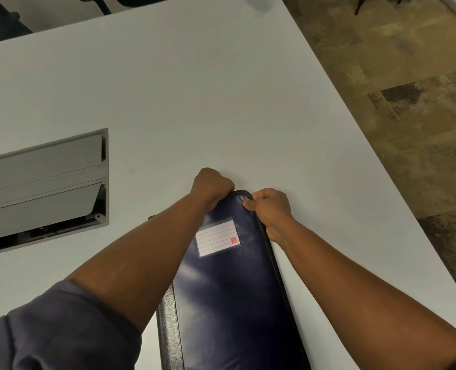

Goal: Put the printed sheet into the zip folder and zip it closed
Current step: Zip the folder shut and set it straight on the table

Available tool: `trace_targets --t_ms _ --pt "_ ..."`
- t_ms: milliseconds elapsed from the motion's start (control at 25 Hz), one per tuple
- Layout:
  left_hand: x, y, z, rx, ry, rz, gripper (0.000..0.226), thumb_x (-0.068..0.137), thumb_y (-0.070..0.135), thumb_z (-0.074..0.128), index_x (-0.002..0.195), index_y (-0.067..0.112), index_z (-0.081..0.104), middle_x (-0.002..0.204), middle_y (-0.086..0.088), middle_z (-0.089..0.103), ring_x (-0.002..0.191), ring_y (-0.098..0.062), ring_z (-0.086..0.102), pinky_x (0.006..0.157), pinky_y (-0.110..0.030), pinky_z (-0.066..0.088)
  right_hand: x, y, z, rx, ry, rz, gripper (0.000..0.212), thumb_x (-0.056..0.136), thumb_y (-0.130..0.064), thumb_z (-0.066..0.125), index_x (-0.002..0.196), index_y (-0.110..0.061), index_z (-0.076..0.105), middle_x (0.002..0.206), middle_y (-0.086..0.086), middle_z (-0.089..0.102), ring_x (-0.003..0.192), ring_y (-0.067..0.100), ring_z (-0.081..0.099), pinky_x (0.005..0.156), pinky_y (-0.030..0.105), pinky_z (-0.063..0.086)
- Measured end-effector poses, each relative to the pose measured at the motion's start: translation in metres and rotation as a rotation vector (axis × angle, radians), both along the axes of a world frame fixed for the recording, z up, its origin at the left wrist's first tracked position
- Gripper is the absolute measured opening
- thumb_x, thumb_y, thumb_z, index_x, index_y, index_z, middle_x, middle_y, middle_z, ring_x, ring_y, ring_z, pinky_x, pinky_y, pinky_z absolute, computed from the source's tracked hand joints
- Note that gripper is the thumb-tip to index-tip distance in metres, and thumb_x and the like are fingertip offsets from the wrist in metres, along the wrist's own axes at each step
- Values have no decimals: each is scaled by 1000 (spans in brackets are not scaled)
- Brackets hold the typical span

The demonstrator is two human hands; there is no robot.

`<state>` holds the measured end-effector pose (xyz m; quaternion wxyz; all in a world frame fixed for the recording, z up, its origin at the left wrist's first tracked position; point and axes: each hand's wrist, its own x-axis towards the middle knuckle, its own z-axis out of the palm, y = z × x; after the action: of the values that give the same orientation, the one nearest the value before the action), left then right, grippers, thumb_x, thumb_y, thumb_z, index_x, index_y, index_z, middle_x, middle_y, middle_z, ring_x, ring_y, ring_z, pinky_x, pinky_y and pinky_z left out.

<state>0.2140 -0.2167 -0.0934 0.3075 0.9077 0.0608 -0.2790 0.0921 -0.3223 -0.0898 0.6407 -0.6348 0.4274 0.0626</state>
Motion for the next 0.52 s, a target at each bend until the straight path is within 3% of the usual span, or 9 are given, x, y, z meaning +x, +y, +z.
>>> trace_targets --t_ms 520 --pt "-5 -15 7 -34 -18 -117 29 66 9 70 54 11 44 53 -3 44 53 -20 42 50 -29 36 -2 2 -2 35 -30 7 13 76 -16 85 83 -17 74 86 2 76 87 25 73 81 44 62"
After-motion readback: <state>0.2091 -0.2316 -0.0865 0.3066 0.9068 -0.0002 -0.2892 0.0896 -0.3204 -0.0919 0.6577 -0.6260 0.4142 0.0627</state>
